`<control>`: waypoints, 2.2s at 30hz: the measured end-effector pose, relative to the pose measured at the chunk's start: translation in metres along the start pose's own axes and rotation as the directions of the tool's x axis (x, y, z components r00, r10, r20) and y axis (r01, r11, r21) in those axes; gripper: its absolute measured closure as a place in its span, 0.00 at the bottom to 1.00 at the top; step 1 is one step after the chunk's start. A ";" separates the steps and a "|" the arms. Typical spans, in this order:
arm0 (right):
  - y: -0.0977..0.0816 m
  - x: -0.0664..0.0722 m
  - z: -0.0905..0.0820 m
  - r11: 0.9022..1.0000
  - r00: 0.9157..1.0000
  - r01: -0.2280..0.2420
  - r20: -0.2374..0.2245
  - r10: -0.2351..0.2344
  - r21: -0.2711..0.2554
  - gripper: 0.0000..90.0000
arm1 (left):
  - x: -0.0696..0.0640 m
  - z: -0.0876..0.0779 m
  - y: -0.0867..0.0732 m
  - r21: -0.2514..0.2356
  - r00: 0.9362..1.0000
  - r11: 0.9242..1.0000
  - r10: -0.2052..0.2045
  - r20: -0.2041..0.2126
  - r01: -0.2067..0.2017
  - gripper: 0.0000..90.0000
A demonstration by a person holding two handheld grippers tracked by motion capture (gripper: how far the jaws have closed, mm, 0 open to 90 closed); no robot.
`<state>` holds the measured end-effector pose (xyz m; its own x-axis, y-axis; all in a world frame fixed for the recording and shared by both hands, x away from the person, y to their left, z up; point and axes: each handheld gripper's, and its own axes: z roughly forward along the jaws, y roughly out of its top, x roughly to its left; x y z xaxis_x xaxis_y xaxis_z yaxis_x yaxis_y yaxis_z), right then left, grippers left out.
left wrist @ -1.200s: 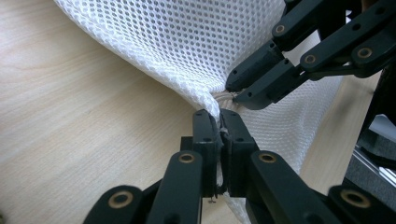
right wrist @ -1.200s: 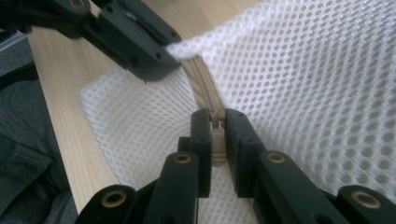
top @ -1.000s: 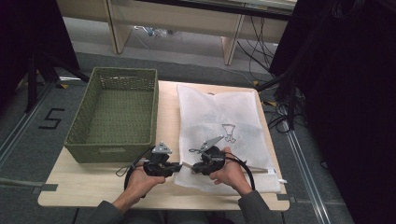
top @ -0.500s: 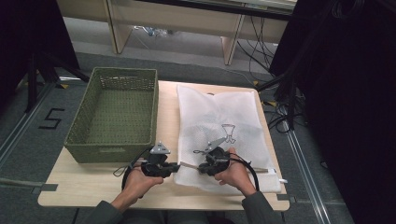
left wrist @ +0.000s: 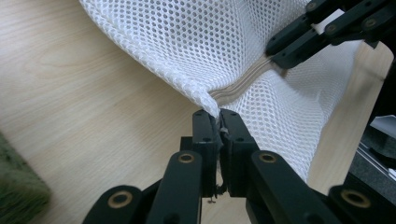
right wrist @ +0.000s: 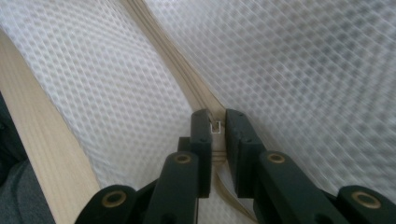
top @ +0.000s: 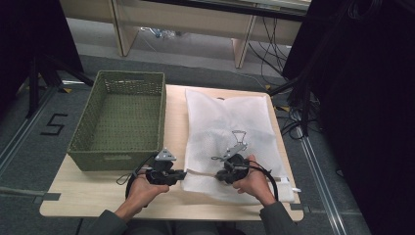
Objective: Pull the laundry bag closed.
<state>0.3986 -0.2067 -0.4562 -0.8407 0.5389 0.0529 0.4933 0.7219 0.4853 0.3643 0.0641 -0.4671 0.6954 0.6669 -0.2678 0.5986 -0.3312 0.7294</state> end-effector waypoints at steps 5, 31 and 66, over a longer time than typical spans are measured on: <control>-0.007 -0.008 -0.006 1.000 1.000 -0.003 0.003 0.003 -0.019 0.92 | -0.001 -0.001 0.001 -0.002 1.000 1.000 0.004 0.006 -0.004 0.95; -0.033 -0.029 -0.022 0.997 0.995 -0.083 0.060 0.082 0.006 0.92 | 0.001 -0.002 0.000 0.009 1.000 1.000 0.020 -0.015 -0.020 0.95; -0.071 -0.056 -0.046 0.988 0.980 -0.151 0.134 0.146 0.026 0.92 | 0.003 -0.002 -0.001 0.021 0.999 0.999 0.036 -0.031 -0.035 0.95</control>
<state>0.4001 -0.3083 -0.4532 -0.7222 0.6917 0.0058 0.6201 0.6437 0.4485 0.3653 0.0674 -0.4677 0.7036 0.6752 -0.2215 0.5820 -0.3687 0.7248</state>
